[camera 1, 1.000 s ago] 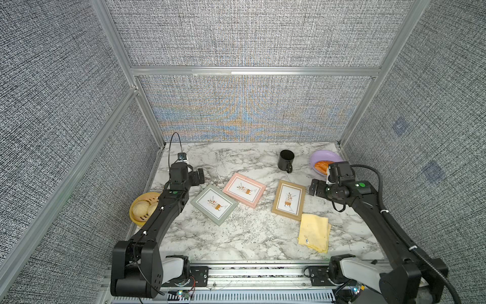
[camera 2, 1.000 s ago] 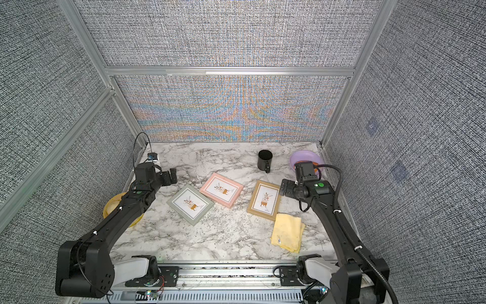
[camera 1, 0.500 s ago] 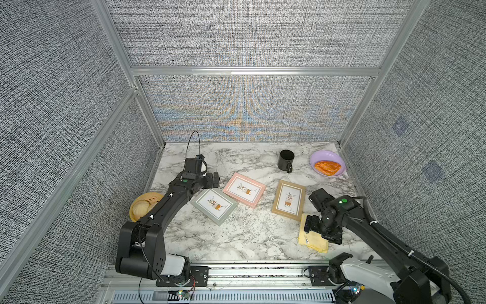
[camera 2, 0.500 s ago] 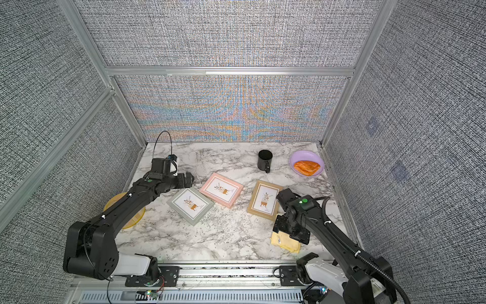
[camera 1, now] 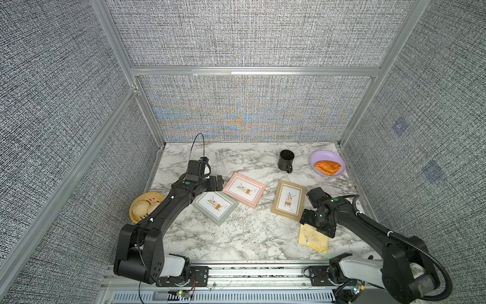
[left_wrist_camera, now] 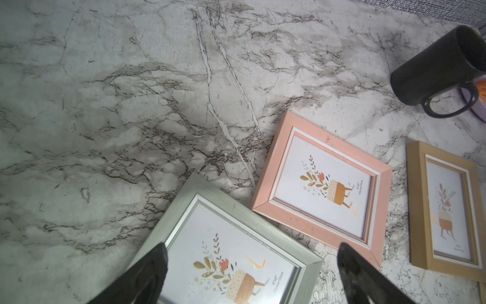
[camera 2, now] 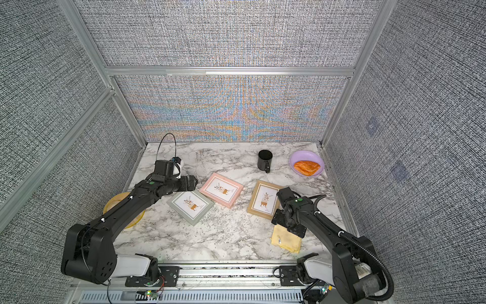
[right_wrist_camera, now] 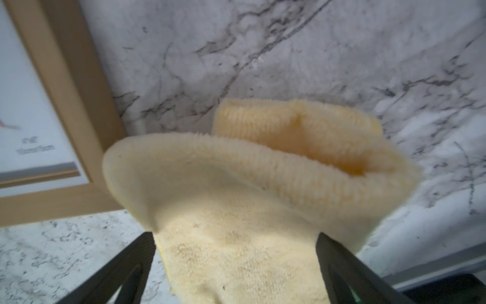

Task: Wipe the picture frame with a cloth
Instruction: Pick up the cleaning item at the center of the board.

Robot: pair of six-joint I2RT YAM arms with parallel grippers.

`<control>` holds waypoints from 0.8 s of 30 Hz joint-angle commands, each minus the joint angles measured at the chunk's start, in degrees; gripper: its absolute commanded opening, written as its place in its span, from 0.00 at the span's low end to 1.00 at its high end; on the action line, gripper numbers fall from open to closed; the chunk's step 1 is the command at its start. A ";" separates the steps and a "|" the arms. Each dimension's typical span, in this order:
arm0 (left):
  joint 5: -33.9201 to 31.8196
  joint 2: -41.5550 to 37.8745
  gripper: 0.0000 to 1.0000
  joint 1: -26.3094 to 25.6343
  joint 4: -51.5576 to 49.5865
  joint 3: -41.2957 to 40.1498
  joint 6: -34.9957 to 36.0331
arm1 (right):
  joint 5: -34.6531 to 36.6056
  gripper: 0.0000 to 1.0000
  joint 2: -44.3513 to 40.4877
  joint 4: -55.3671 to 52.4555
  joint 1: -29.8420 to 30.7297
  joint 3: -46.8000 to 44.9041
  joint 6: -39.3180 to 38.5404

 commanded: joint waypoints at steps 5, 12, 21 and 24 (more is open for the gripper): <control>-0.06 -1.56 1.00 0.04 -0.82 -1.09 0.63 | 0.57 0.99 1.24 -0.60 -1.45 -1.19 2.04; -0.23 -1.16 1.00 -0.01 -1.45 -0.56 1.35 | 0.58 0.87 3.52 -0.50 -1.48 -5.26 7.63; -0.05 0.56 1.00 0.04 -2.55 0.96 1.25 | 1.47 0.00 3.45 2.81 -1.49 -5.30 10.27; -2.63 2.68 1.00 -0.05 -5.29 2.76 -0.61 | 0.79 0.00 2.30 1.63 -1.43 -3.55 9.24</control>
